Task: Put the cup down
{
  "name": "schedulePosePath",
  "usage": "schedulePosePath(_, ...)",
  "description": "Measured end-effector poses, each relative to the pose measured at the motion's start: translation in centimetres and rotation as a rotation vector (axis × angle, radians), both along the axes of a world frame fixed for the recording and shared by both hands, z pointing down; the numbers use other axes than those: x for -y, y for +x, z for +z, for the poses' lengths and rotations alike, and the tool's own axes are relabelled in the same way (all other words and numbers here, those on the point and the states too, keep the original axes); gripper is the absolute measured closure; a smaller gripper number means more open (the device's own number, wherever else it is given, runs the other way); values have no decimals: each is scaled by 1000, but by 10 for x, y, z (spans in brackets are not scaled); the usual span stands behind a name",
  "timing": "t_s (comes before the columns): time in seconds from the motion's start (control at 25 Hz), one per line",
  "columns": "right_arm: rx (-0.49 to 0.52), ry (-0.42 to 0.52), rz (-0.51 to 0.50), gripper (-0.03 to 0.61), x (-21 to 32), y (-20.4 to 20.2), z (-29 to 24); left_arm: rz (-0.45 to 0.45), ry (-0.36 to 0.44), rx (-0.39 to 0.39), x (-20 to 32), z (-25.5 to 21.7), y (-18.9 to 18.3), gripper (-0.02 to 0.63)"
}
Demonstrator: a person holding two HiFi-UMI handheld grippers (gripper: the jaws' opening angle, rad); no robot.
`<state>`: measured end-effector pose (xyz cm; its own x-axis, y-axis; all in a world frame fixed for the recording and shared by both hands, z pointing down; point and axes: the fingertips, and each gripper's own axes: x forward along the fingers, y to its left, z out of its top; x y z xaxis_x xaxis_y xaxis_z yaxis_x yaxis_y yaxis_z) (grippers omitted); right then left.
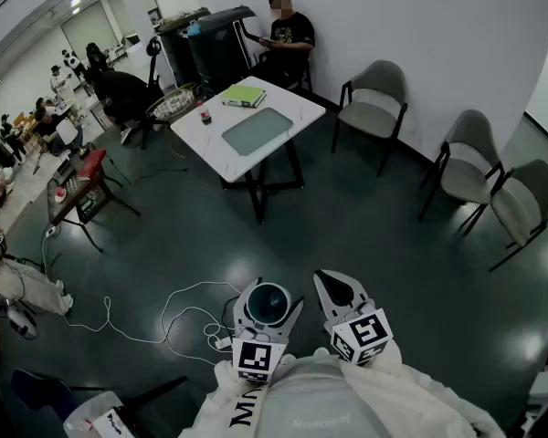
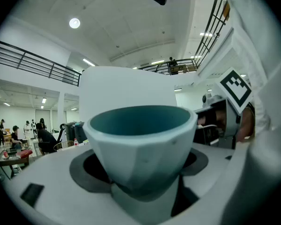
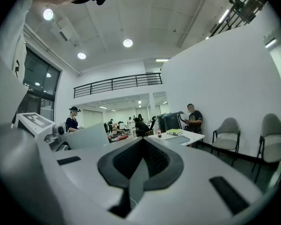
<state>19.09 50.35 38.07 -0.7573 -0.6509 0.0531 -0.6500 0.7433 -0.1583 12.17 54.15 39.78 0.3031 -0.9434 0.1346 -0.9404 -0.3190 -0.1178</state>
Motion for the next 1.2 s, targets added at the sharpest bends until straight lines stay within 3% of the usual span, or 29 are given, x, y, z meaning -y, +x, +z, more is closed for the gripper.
schedulePosePath(0.48,-10,17,-20,574,9,-2,2,3,-19,0,13,3,5,216)
schedulePosePath(1.2,4,-11,-22,574,25,44,25,45,-65,32,35,27,49,216)
